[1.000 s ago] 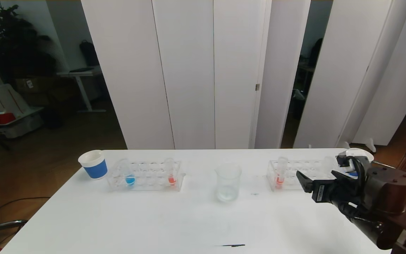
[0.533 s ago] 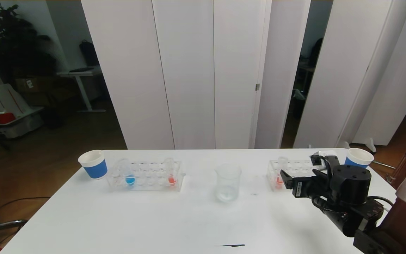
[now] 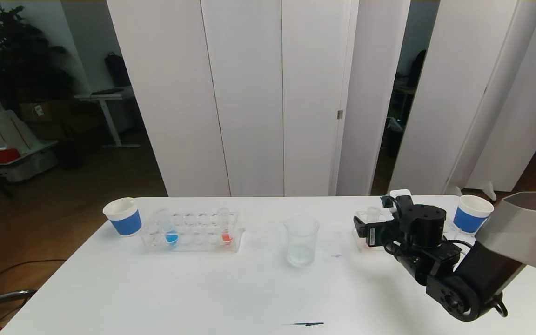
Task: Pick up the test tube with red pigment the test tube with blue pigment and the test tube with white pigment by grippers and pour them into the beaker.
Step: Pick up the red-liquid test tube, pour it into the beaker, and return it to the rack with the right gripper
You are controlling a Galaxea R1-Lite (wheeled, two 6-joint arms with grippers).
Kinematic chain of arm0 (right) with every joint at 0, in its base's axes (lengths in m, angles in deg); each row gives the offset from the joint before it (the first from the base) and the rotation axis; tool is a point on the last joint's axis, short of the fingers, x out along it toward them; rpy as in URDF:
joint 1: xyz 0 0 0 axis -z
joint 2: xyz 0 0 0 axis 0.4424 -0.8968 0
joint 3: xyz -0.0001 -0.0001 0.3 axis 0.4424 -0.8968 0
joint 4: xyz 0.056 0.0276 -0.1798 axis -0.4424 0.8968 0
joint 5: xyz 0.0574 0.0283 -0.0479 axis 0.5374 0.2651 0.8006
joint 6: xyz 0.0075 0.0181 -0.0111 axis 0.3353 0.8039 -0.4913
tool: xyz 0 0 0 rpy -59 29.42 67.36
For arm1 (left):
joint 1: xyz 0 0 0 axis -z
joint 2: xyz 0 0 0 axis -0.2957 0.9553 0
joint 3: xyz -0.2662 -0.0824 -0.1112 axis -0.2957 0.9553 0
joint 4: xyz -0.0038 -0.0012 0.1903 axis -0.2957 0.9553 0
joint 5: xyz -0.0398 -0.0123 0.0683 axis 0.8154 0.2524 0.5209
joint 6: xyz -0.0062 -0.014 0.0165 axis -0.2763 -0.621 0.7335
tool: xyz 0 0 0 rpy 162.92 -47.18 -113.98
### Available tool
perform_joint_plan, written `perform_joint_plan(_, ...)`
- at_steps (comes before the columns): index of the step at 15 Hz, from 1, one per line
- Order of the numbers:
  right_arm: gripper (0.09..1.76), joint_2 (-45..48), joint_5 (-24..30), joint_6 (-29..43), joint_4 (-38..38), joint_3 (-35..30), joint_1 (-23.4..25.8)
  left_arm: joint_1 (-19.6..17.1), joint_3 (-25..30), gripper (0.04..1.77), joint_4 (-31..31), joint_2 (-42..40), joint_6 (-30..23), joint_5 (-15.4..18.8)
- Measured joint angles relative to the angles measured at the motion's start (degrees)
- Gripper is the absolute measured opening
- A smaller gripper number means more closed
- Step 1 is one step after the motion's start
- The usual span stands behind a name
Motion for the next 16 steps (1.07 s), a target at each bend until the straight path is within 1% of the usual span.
perform_joint_plan(4, 1.75, -1.3, 0.1, -0.1, 0.5, 2.5, 0.0, 0.0, 0.0, 1.74, 0.0, 0.0, 0.0, 0.0)
perform_joint_plan(14, 1.74, -1.5, -0.2, -0.1, 0.4, 3.0, -0.2, 0.0, 0.0, 1.74, 0.0, 0.0, 0.0, 0.0)
perform_joint_plan(15, 1.59, -1.5, -0.3, -0.1, 0.4, 3.0, -0.2, 0.0, 0.0, 1.74, 0.0, 0.0, 0.0, 0.0)
perform_joint_plan(16, 1.31, -1.5, -0.3, -0.1, 0.4, 3.1, -0.2, 0.0, 0.0, 1.74, 0.0, 0.0, 0.0, 0.0)
